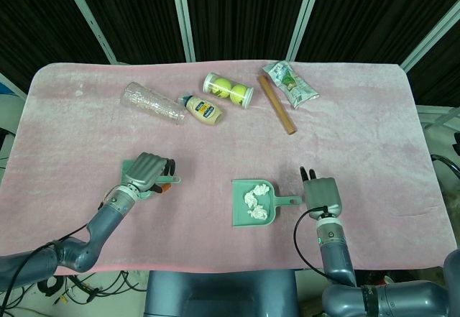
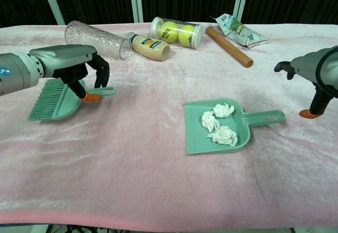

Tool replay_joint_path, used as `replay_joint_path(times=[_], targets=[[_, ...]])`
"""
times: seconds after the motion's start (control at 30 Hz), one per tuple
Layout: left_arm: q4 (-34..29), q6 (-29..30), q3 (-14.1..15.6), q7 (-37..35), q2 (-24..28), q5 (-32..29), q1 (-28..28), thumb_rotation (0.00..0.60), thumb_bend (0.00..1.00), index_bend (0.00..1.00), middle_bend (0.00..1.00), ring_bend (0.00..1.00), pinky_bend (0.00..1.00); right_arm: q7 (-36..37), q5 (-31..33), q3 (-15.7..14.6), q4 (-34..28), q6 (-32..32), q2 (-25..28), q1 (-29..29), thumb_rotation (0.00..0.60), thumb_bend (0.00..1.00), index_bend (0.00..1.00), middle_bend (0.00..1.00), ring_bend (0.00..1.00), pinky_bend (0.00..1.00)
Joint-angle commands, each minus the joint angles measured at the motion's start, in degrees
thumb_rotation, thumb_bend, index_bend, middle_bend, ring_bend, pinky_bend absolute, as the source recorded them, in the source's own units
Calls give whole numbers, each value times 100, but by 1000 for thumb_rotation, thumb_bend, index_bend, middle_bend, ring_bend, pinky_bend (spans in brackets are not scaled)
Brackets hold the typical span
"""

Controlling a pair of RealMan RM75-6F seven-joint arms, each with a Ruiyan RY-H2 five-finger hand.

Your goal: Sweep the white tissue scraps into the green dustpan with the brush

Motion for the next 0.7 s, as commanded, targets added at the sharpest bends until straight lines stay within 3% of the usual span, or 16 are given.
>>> replay_joint_path(times=[0.03,0.3,0.4,0.47,0.6,0.7], targets=[[10,-56,43,139,-37,-146,21,600,216,469,460,876,1000,10,7,3,-4,-8,9,-6,600,220,23,147,658,823],[-163,225,-5,375,54,-313,143,600,33,196,383,872,1000,36,-135,-90,-50,-25,100,-46,600,216,4,145,644,823],[-327,457,-54,352,151,-265,237,600,32,183,358,837,985,60,-308,-180,-101,-16,195,-83,600,211,0,141,628,811],[-483,696,-90,304,238,-158,329,600,32,183,346,753,917,117,-489,-249,-145,7,292,-126,600,209,0,136,586,771],[-934,1397,9,156,570,427,651,600,31,177,304,508,650,522,-1186,-516,-327,-1,685,-360,600,200,0,90,329,519],[-1297,1856,206,7,882,861,956,600,29,145,245,375,516,1014,-1866,-804,-419,-36,1036,-628,600,182,0,18,112,292]])
